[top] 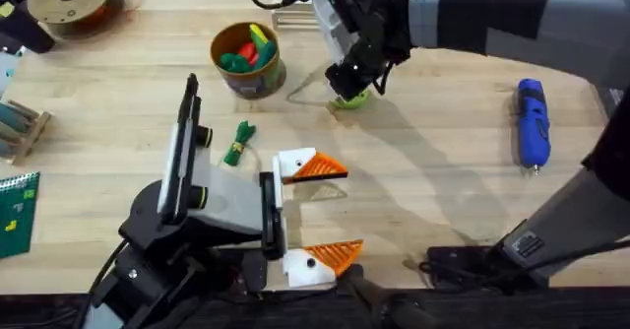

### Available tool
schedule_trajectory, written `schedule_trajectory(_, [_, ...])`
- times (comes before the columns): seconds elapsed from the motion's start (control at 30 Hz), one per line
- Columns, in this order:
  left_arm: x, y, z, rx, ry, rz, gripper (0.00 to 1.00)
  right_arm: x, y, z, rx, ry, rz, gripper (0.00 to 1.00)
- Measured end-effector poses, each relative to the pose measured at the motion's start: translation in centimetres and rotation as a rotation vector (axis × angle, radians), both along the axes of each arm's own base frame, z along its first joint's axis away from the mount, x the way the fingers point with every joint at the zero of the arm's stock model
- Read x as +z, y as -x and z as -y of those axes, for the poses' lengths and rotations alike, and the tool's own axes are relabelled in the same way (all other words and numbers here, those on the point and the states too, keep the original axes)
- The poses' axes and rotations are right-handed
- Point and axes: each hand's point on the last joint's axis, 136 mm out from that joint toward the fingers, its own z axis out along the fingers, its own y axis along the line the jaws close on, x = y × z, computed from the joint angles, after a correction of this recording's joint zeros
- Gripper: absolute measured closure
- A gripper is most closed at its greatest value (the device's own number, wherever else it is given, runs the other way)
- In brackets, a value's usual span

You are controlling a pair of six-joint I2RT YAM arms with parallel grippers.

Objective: Pick up the gripper from the table and insert it into the empty holder that is missing its gripper. Then pick up a screw, insert it into the mounting hole, and use the screwdriver to tighten it. Finally, clean up the table by picking up the vegetable and placing it into the bucket.

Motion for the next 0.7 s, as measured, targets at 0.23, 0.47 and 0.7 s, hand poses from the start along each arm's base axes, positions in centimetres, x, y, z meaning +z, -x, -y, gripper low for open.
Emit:
schedule_trajectory(0.23, [0.0,0.0,0.0,0.0,0.0,0.0,0.014,2.2,0.9,0.6,0.0,0.013,-0.021,0.994])
schedule_trajectory(0.47, [0.0,0.0,0.0,0.0,0.0,0.0,0.015,10.3,2.3,1.4,0.002,-0.063,0.09,0.994])
schedule_trajectory(0.7, [0.0,0.0,0.0,0.0,0.0,0.0,0.014,15.7,6.9,2.3,0.047,-0.162,0.086,0.994])
